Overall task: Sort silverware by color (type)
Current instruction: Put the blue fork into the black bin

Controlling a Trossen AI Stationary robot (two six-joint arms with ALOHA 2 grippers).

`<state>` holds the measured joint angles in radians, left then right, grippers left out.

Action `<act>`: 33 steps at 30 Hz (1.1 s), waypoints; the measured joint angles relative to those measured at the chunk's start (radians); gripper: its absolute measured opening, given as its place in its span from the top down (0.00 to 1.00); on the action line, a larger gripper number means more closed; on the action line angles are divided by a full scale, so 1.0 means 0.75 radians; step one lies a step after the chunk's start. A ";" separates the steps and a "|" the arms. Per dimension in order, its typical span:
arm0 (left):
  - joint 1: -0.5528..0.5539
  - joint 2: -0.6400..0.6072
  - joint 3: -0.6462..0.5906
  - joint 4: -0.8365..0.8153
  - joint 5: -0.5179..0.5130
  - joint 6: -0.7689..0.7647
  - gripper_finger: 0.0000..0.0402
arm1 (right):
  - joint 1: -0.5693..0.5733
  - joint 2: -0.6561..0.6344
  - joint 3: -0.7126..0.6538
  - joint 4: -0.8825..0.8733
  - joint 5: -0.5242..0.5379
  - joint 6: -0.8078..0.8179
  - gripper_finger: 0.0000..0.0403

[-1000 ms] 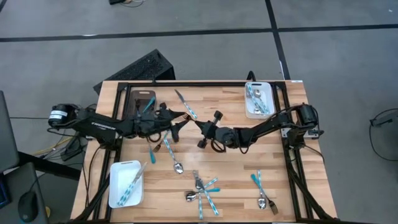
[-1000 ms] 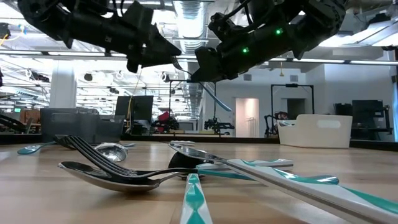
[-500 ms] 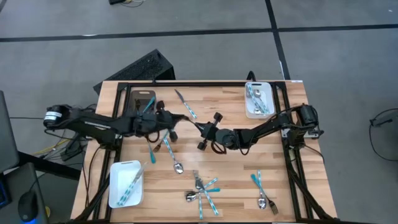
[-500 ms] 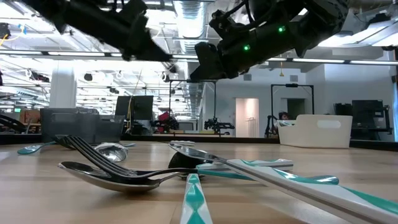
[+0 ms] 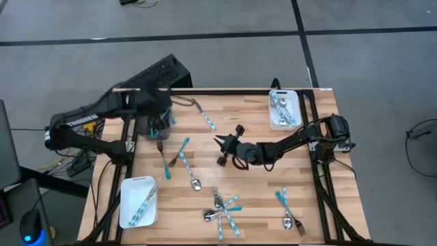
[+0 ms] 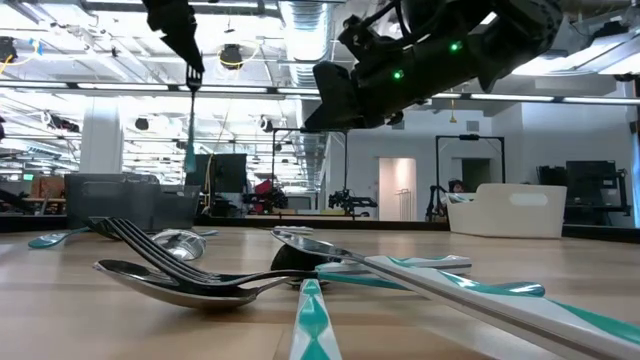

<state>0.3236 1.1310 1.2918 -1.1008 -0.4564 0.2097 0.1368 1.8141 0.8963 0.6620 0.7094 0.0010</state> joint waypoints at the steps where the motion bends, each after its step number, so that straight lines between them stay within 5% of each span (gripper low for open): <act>1: 0.034 0.016 0.035 -0.038 0.031 0.019 1.00 | 0.000 0.000 0.000 -0.001 0.000 0.000 0.79; 6: 0.213 0.109 0.080 -0.219 0.225 0.120 1.00 | 0.001 0.000 0.000 -0.005 0.000 0.003 0.78; 10: 0.322 0.231 0.045 -0.343 0.190 0.164 1.00 | 0.001 0.000 0.000 -0.009 -0.003 0.044 0.78; 21: 0.472 0.486 -0.048 -0.312 0.369 0.207 0.99 | 0.010 -0.001 0.000 -0.160 -0.008 0.229 0.78; 33: 0.526 0.411 -0.047 -0.241 0.273 0.114 0.65 | 0.009 -0.001 0.000 -0.289 -0.006 0.352 0.78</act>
<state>0.7177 1.4391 1.2564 -1.2819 -0.2513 0.2949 0.1436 1.8137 0.8963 0.4452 0.7050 0.2649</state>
